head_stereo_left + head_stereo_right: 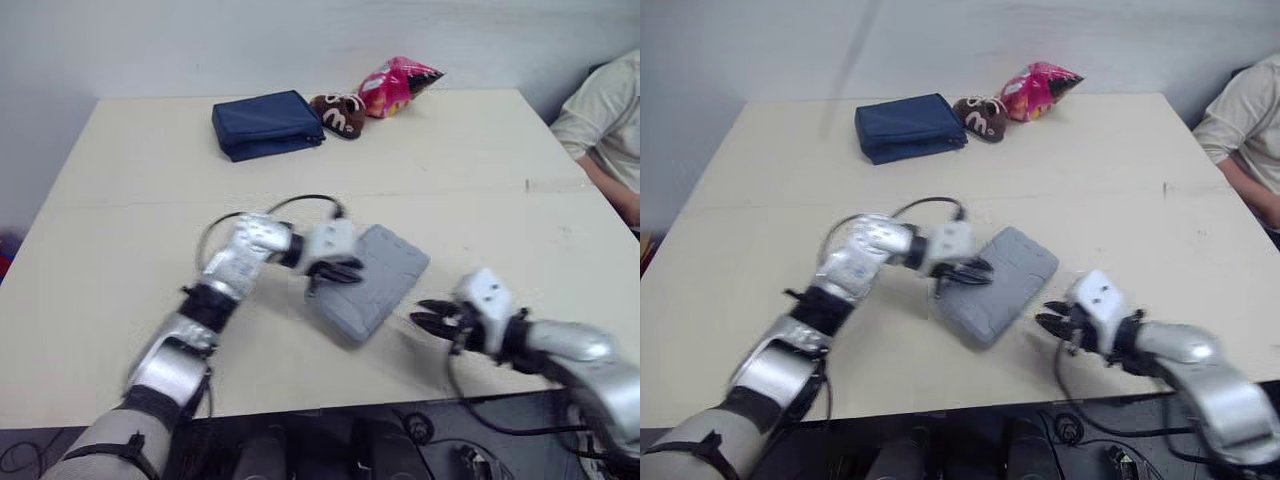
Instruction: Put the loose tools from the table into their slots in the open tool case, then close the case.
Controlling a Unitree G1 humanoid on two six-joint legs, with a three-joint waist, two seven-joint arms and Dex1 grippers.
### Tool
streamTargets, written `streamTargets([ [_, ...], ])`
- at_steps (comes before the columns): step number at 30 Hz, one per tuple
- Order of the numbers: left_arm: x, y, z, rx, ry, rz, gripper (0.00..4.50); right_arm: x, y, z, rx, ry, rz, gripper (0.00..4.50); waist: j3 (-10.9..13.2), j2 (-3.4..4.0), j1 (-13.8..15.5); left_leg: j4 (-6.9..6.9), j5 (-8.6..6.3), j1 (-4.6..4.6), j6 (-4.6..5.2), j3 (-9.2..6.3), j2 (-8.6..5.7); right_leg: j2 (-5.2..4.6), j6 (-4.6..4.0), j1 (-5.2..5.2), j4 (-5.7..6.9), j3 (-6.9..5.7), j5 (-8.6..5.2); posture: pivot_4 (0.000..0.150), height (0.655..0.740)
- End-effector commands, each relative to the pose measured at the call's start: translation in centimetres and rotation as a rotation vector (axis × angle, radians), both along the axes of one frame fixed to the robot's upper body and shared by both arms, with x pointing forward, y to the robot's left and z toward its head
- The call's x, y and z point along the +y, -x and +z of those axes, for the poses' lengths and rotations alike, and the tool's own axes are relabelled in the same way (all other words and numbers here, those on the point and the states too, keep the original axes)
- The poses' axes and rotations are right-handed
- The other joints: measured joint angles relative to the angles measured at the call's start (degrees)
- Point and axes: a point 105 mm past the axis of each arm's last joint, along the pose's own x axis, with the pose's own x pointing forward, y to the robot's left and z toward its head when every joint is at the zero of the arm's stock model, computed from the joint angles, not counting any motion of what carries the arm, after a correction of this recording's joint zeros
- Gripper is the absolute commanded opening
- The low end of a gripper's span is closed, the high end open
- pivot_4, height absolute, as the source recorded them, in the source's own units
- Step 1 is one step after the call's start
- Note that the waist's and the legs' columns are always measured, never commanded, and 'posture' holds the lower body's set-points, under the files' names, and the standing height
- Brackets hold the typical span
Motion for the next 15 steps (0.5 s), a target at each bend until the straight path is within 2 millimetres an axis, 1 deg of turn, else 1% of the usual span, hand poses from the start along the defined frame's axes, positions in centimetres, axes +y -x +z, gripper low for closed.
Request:
streamTargets([
  [1, 5.5, 3.1, 3.0, 0.153, 0.098, 0.017, 2.31, -1.4, 3.0, 4.2, 0.019, -0.046, 0.137, 2.65, 0.2, 0.21, -0.5, -0.05, 0.01, -0.05, -0.05, -0.01, 0.03, 0.03, -0.05, -0.06, 0.08, 0.00, -0.03, 0.150, 0.7338],
  [3, 8.5, 4.6, 4.5, 0.181, 0.114, 0.061, 3.20, -3.0, 4.4, 5.5, 0.064, -0.039, 0.151, 3.62, 0.3, 0.17, -0.2, -0.09, 0.03, -0.07, -0.13, -0.12, 0.07, 0.07, -0.19, -0.07, 0.14, -0.11, -0.11, 0.150, 0.7338],
  [4, 10.4, 5.4, 5.5, 0.189, 0.123, 0.100, 3.68, -3.9, 5.0, 6.1, 0.083, -0.031, 0.147, 4.21, 0.3, 0.12, 0.1, -0.06, 0.04, -0.11, -0.14, -0.17, 0.07, 0.07, -0.20, -0.07, 0.12, -0.18, -0.12, 0.150, 0.7338],
  [5, 11.9, 6.1, 6.4, 0.192, 0.134, 0.135, 4.12, -4.7, 5.4, 6.6, 0.097, -0.024, 0.136, 4.50, 0.4, 0.10, 0.4, -0.03, 0.03, -0.15, -0.13, -0.18, 0.06, 0.05, -0.20, -0.07, 0.11, -0.18, -0.12, 0.150, 0.7338],
  [6, 13.2, 6.8, 7.3, 0.195, 0.143, 0.168, 4.47, -5.3, 5.7, 7.1, 0.097, -0.013, 0.128, 4.50, 0.4, 0.09, 0.7, 0.00, 0.02, -0.16, -0.10, -0.19, 0.05, 0.03, -0.19, -0.06, 0.09, -0.17, -0.11, 0.150, 0.7338],
  [9, 15.7, 8.4, 9.0, 0.195, 0.180, 0.258, 4.47, -6.9, 5.8, 8.3, 0.044, 0.016, 0.083, 4.50, 0.4, 0.08, 1.3, 0.01, -0.11, -0.09, -0.04, -0.27, -0.04, -0.13, -0.15, 0.06, -0.27, -0.16, -0.09, 0.150, 0.7338],
  [10, 16.5, 9.0, 9.1, 0.197, 0.182, 0.286, 4.47, -7.3, 5.6, 8.7, 0.018, 0.020, 0.072, 4.50, 0.4, 0.12, 1.5, 0.01, -0.14, -0.05, -0.03, -0.30, -0.09, -0.21, -0.14, 0.10, -0.28, -0.16, -0.08, 0.150, 0.7338],
  [12, 17.4, 9.8, 8.9, 0.193, 0.175, 0.318, 4.47, -7.8, 5.4, 9.2, -0.011, 0.021, 0.059, 4.50, 0.4, 0.24, 1.8, 0.00, -0.20, -0.04, -0.10, -0.30, -0.14, -0.31, -0.09, 0.08, -0.31, -0.08, -0.06, 0.150, 0.7338],
  [15, 18.0, 10.5, 8.6, 0.185, 0.177, 0.357, 4.47, -8.3, 4.9, 9.5, -0.027, 0.015, 0.044, 4.50, 0.5, 0.34, 2.1, -0.06, -0.28, -0.07, -0.33, -0.29, -0.14, -0.34, -0.12, -0.01, -0.31, -0.07, -0.07, 0.150, 0.7338],
])
